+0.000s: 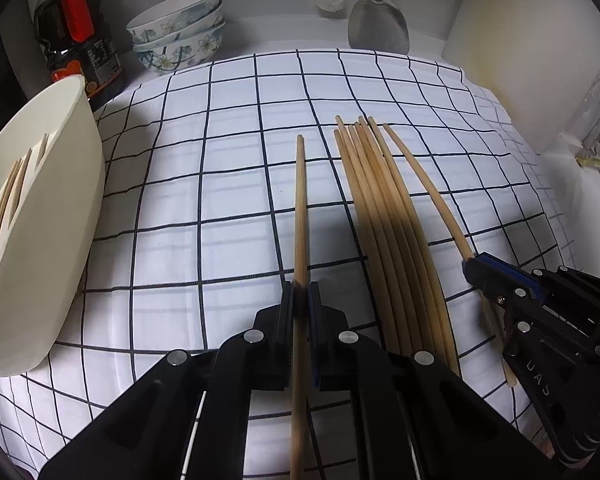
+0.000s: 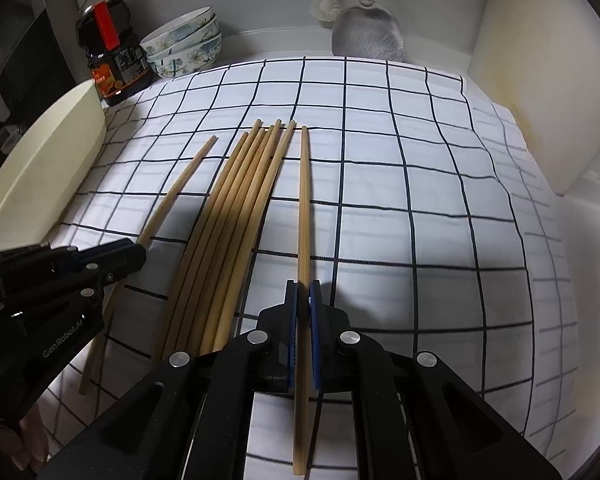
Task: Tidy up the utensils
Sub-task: 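Carry both held chopsticks over the white basin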
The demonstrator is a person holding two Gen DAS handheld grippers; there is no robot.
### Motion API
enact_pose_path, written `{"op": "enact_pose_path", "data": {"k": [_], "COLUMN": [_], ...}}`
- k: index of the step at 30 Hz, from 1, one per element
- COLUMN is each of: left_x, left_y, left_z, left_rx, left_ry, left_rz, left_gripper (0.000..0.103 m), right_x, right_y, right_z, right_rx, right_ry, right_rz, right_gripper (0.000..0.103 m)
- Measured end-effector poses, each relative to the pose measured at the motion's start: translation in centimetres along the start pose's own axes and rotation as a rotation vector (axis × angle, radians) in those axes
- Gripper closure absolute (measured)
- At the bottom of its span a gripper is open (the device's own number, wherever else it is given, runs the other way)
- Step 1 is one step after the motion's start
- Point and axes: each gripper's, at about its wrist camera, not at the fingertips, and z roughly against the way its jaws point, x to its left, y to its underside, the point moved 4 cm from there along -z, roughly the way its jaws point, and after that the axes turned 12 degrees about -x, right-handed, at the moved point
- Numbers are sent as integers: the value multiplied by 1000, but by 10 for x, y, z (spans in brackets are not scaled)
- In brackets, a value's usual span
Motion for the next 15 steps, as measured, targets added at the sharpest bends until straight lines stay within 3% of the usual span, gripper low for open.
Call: {"op": "enact_pose_path", "data": {"k": [8, 15], "left_x": [12, 33], "left_y": [-6, -24], "left_z": [29, 66], "left_rx": [-22, -78], "left_ry": [16, 16], "left_rz": [14, 29], "left_gripper": [96, 96], "right_x": [5, 31], "right_y": [-10, -31], "right_z": [29, 54], "right_rx": [-26, -61], "right_ry": [-26, -60], "right_rz": [-49, -13], "right_gripper": [97, 97]}}
